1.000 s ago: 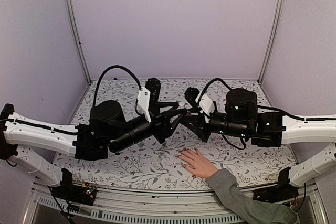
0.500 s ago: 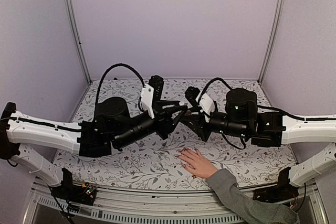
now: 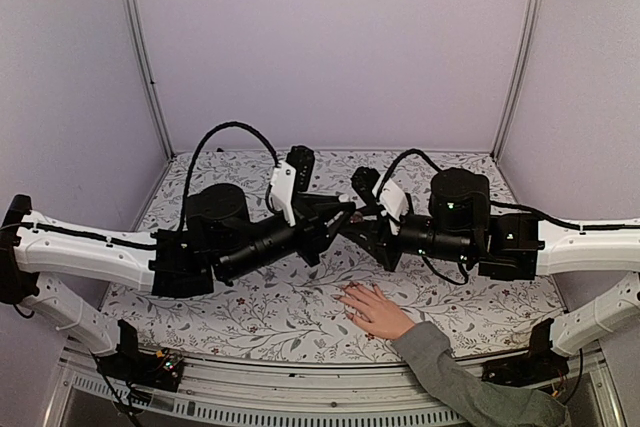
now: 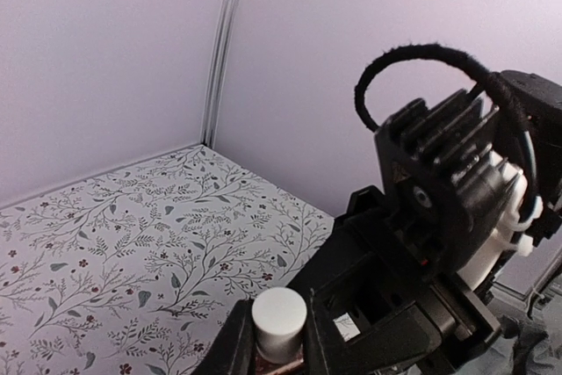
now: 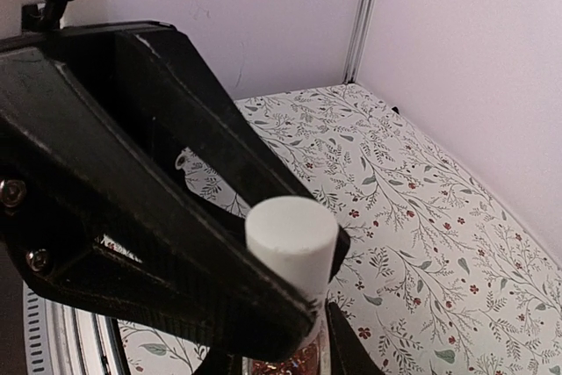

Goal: Paint the nails
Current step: Screw the nail polish bottle.

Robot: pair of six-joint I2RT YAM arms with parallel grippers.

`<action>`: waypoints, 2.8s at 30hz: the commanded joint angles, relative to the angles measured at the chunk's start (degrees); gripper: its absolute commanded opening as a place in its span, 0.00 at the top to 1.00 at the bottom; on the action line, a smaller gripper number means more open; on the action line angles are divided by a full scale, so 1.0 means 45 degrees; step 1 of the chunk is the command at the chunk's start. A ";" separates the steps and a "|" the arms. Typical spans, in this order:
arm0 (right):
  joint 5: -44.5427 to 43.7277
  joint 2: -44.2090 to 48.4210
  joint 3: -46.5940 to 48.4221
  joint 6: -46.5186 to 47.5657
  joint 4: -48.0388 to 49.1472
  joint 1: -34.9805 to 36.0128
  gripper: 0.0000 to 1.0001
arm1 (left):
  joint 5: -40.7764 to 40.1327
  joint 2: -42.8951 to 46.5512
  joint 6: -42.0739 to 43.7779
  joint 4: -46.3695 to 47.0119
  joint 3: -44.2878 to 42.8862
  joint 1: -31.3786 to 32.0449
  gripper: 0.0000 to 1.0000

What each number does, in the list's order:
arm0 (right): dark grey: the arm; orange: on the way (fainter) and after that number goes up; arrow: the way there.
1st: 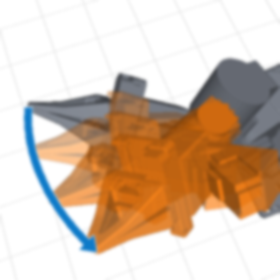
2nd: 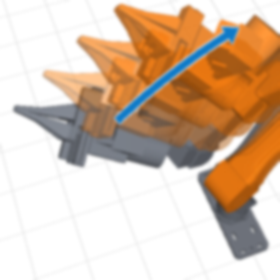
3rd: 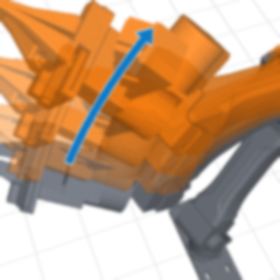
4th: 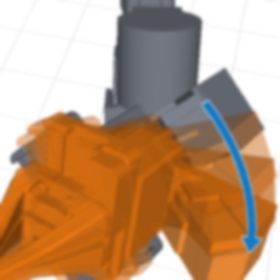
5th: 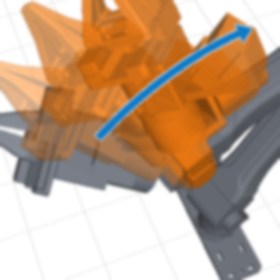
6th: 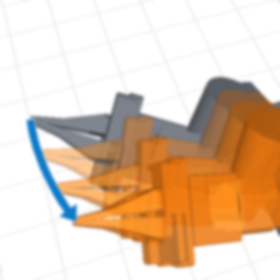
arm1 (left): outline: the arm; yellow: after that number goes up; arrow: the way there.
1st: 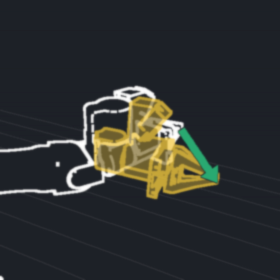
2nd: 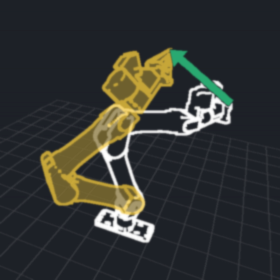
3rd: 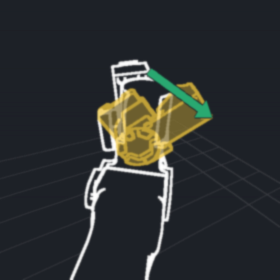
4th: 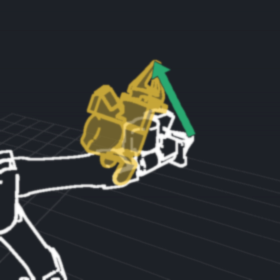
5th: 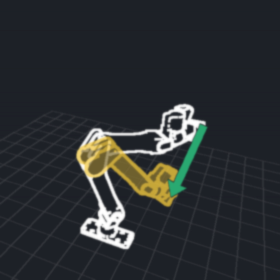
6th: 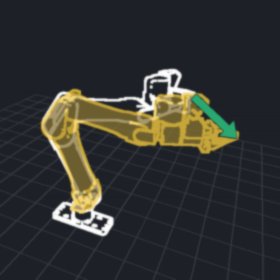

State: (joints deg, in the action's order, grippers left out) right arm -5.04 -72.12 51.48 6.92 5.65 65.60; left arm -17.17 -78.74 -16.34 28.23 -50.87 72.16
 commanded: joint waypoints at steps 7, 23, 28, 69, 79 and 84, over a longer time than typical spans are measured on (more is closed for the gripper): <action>0.2069 0.0374 0.0493 0.0461 0.0369 0.0009 1.00 | 0.1876 0.0415 -0.0179 0.0207 0.0785 -0.0272 0.94; 0.5748 0.1474 0.0825 0.1130 0.0294 0.0002 1.00 | 0.5977 0.1316 0.0982 0.0079 0.1544 -0.0702 0.99; 0.7902 0.1688 0.1079 0.1523 0.0086 -0.0008 1.00 | 0.8284 0.1169 0.1615 -0.0286 0.1283 -0.0862 0.99; 0.4836 0.1560 0.1088 0.1016 -0.0212 0.0011 1.00 | 0.7029 0.3805 0.1948 -0.0642 0.1644 -0.1463 0.61; 0.1431 0.0900 0.1271 0.0695 -0.0382 0.0021 1.00 | 0.2945 0.3561 0.1515 -0.0553 0.1073 -0.0890 0.59; 0.0390 0.0383 0.1623 0.0549 -0.0825 0.0011 1.00 | 0.2591 0.2772 0.1192 -0.1476 -0.0199 -0.0885 0.59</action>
State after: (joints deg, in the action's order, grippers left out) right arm 3.22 -68.95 56.82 11.03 2.55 65.52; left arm -1.50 -64.34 -9.28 23.70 -47.03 67.55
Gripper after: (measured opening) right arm 0.209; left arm 0.408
